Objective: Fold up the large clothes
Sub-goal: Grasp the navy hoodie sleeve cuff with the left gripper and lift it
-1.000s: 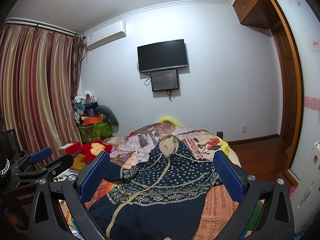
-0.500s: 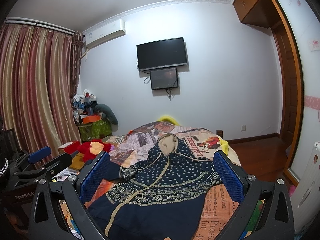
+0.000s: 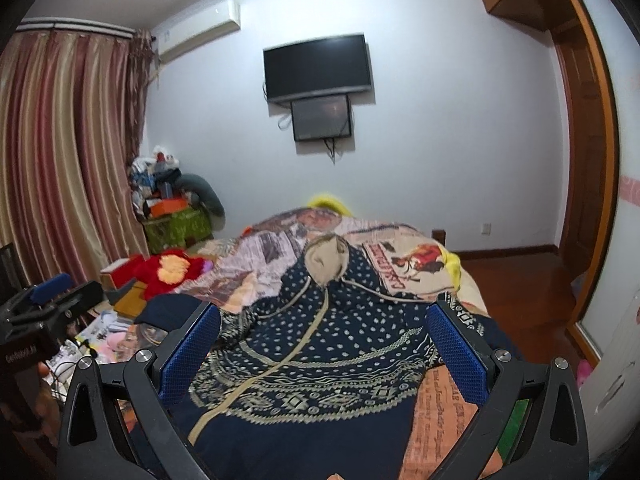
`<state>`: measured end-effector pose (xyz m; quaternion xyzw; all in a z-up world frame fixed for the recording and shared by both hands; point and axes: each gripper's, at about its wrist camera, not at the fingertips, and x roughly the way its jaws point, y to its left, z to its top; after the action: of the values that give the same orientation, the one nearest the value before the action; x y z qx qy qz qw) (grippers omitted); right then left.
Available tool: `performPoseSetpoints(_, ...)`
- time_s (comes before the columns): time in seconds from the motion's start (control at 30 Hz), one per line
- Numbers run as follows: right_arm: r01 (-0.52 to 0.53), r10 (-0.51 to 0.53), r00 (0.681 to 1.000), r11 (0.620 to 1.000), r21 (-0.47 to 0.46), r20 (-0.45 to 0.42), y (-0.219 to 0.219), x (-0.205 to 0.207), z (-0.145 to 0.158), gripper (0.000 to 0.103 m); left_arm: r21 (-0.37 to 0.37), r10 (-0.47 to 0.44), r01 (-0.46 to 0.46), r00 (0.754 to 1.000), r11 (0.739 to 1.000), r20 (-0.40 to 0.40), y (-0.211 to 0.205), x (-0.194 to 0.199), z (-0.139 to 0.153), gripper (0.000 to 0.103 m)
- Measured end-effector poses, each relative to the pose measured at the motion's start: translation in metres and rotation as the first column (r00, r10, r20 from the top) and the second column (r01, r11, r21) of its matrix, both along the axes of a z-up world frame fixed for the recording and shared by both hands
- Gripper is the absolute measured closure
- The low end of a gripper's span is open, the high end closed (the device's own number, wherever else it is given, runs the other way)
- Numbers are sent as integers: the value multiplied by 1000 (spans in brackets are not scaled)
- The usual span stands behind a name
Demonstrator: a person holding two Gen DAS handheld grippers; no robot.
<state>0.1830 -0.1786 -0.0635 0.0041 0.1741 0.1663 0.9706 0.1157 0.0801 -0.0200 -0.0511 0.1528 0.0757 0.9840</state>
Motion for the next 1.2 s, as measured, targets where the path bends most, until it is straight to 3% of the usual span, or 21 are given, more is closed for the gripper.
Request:
performPoseSetpoints(0.13, 7, -9, 998, 1000, -23, -63, 11, 53, -12, 0, -53, 66, -75, 987, 996, -146, 46, 53, -29, 0)
performPoseSetpoints(0.23, 7, -11, 994, 999, -39, -107, 19, 88, -21, 0, -33, 133, -146, 956, 989, -260, 78, 83, -52, 0)
performPoseSetpoints(0.4, -18, 4, 985, 997, -75, -173, 39, 141, -39, 0, -42, 208, -239, 908, 970, -363, 132, 125, -88, 0)
performPoseSetpoints(0.57, -66, 29, 971, 986, -150, -239, 71, 194, -66, 0, -88, 224, -305, 840, 948, -494, 180, 163, -133, 0)
performPoseSetpoints(0.7, -107, 43, 957, 972, -211, -287, 95, 231, -89, 0, -122, 198, -336, 770, 934, -606, 213, 189, -168, 0)
performPoseSetpoints(0.77, -127, 51, 952, 963, -237, -303, 104, 244, -97, 0, -167, 173, -350, 756, 922, -631, 226, 196, -181, 0)
performPoseSetpoints(0.9, -164, 64, 941, 945, -282, -332, 119, 271, -113, 0, -274, 150, -418, 740, 866, -655, 251, 202, -204, 11)
performPoseSetpoints(1.0, -189, 76, 931, 937, -294, -357, 126, 287, -123, 0, -307, 164, -440, 756, 844, -634, 261, 206, -207, 13)
performPoseSetpoints(1.03, -195, 79, 928, 935, -296, -363, 128, 291, -126, 0, -300, 173, -439, 760, 847, -626, 263, 209, -207, 15)
performPoseSetpoints(1.1, -204, 83, 925, 932, -300, -372, 130, 296, -131, 0, -262, 203, -449, 752, 854, -627, 266, 217, -207, 35)
performPoseSetpoints(1.13, -211, 87, 922, 930, -302, -376, 132, 298, -133, 0, -227, 231, -465, 737, 856, -636, 268, 222, -208, 41)
performPoseSetpoints(1.2, -218, 92, 921, 927, -305, -379, 133, 300, -136, 0, -169, 284, -494, 710, 853, -644, 271, 228, -209, 64)
